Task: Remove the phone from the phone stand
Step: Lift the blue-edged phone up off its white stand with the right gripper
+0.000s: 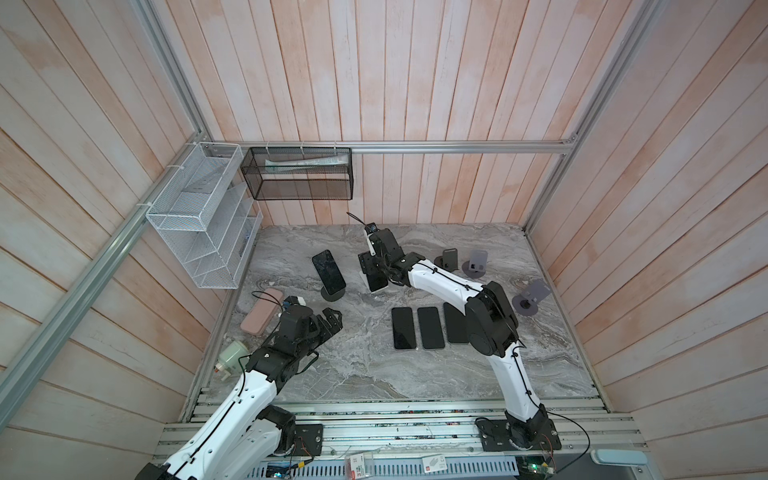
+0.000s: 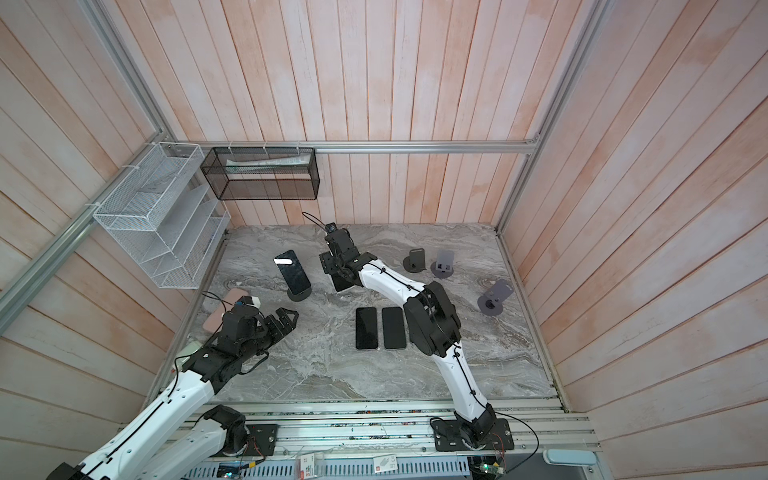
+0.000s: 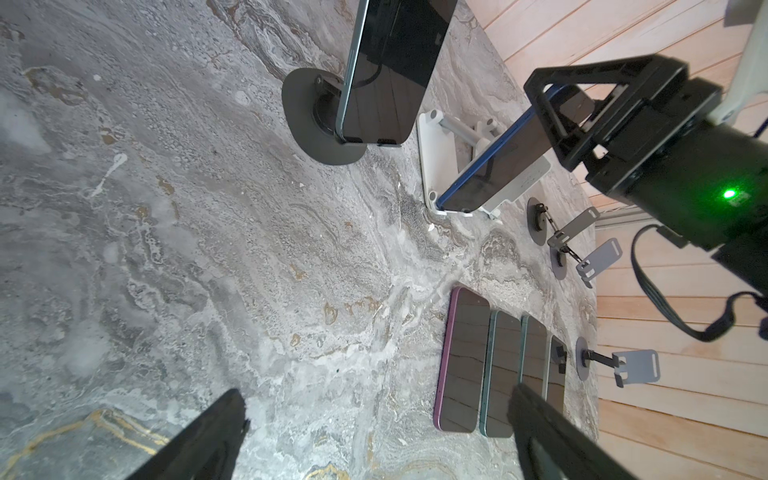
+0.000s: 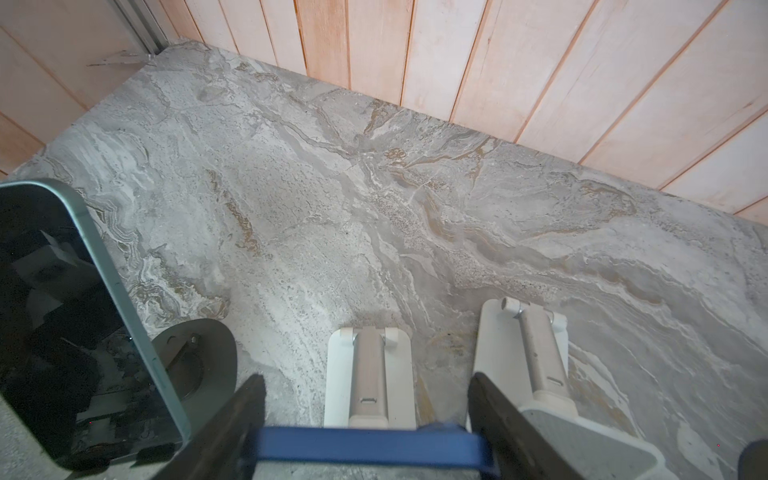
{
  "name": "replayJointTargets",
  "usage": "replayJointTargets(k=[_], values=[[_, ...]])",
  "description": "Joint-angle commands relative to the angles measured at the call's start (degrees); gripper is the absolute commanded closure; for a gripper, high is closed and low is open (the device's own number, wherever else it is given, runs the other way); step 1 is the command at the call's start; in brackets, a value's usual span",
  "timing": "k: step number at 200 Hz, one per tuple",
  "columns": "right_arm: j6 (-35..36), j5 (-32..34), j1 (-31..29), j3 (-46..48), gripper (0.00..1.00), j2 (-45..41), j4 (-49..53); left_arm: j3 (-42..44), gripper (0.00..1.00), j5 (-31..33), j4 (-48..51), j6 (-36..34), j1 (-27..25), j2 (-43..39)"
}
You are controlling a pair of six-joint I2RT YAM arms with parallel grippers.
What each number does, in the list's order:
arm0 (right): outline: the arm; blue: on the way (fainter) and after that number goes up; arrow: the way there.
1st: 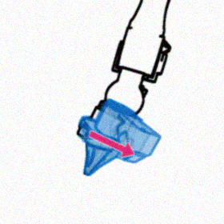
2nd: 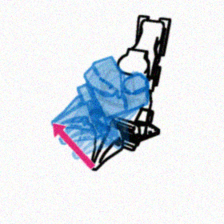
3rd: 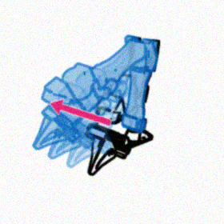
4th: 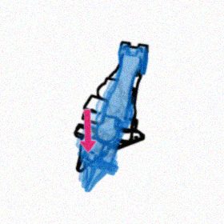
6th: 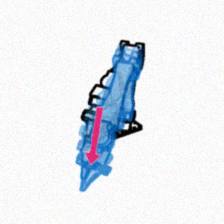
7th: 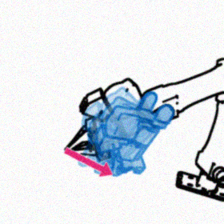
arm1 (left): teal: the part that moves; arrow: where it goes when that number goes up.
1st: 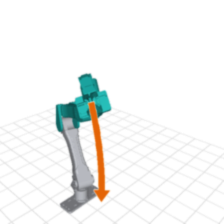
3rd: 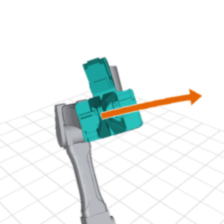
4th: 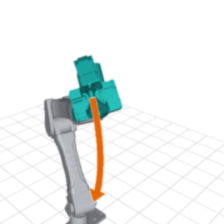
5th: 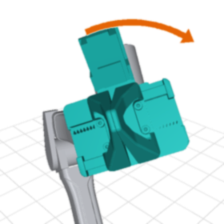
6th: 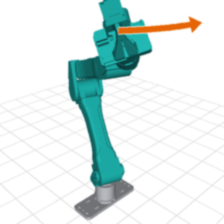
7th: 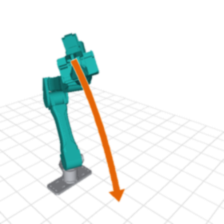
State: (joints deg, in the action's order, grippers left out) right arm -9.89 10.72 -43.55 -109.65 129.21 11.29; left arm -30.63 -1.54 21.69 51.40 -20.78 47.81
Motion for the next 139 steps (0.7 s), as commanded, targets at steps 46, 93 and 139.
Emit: replayJointTargets(k=[46, 93, 139], values=[[1.71, 3.99, -2.14, 2.24, 0.29, -6.53, -1.73, -0.1, 0.0, 0.68, -0.06, -1.3, 0.34, -1.24], [1.99, 5.85, -3.16, 2.16, 0.29, -9.07, -0.84, 0.5, 0.0, 0.75, -0.95, -1.08, 0.38, -1.51], [1.15, 9.15, -5.07, 2.48, 0.29, -11.63, 2.45, 0.71, 0.0, 1.51, -0.86, -1.35, 0.67, -1.49]])
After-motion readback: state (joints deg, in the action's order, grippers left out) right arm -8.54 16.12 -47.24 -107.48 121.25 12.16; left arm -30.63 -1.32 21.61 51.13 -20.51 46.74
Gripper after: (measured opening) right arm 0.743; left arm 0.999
